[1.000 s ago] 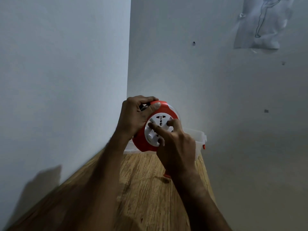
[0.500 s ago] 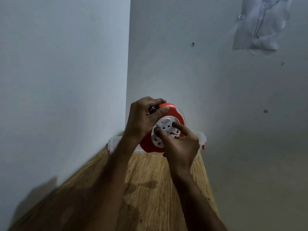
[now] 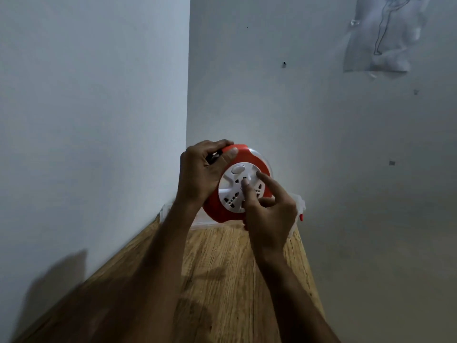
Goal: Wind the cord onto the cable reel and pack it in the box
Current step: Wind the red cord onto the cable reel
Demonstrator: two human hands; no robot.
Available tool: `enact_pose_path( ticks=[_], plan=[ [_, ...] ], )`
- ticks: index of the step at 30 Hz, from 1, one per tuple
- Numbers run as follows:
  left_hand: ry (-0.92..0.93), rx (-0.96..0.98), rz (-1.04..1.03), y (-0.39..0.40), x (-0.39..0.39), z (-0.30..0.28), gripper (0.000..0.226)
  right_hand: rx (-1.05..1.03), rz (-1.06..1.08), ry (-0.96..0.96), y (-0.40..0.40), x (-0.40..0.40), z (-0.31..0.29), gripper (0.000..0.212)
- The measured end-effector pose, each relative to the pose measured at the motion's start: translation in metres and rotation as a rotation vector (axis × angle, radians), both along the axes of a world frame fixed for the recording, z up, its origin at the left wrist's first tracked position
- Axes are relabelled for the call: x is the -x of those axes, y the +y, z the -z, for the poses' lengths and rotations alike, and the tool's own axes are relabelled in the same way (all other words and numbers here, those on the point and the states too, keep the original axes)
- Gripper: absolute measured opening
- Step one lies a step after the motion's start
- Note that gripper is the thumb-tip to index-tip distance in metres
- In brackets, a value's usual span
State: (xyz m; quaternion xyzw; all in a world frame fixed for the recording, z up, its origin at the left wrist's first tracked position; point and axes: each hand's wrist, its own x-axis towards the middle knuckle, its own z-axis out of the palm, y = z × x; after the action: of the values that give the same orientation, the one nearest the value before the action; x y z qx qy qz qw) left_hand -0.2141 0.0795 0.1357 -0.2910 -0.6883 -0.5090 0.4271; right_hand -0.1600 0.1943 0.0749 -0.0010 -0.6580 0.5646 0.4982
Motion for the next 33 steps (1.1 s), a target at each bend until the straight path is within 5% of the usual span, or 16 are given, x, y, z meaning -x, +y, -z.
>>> enact_pose_path(
  ticks=[7, 13, 16, 33],
  plan=[
    [-0.108, -0.142, 0.106, 0.003, 0.000, 0.000, 0.038, 0.092, 0.283, 0.243, 0.025, 0.008, 0.007, 0.019],
    [-0.175, -0.216, 0.150, 0.003, 0.000, 0.001, 0.036, 0.494, -0.225, -0.009, 0.040, 0.020, 0.009, 0.047],
    [-0.205, -0.249, 0.165, 0.004, 0.000, 0.003, 0.033, 0.501, -0.369, -0.048, 0.036, 0.020, 0.008, 0.044],
    [-0.449, -0.509, 0.202, 0.025, 0.004, 0.022, 0.027, 0.621, -0.455, 0.027, 0.036, 0.033, -0.003, 0.035]
  ],
)
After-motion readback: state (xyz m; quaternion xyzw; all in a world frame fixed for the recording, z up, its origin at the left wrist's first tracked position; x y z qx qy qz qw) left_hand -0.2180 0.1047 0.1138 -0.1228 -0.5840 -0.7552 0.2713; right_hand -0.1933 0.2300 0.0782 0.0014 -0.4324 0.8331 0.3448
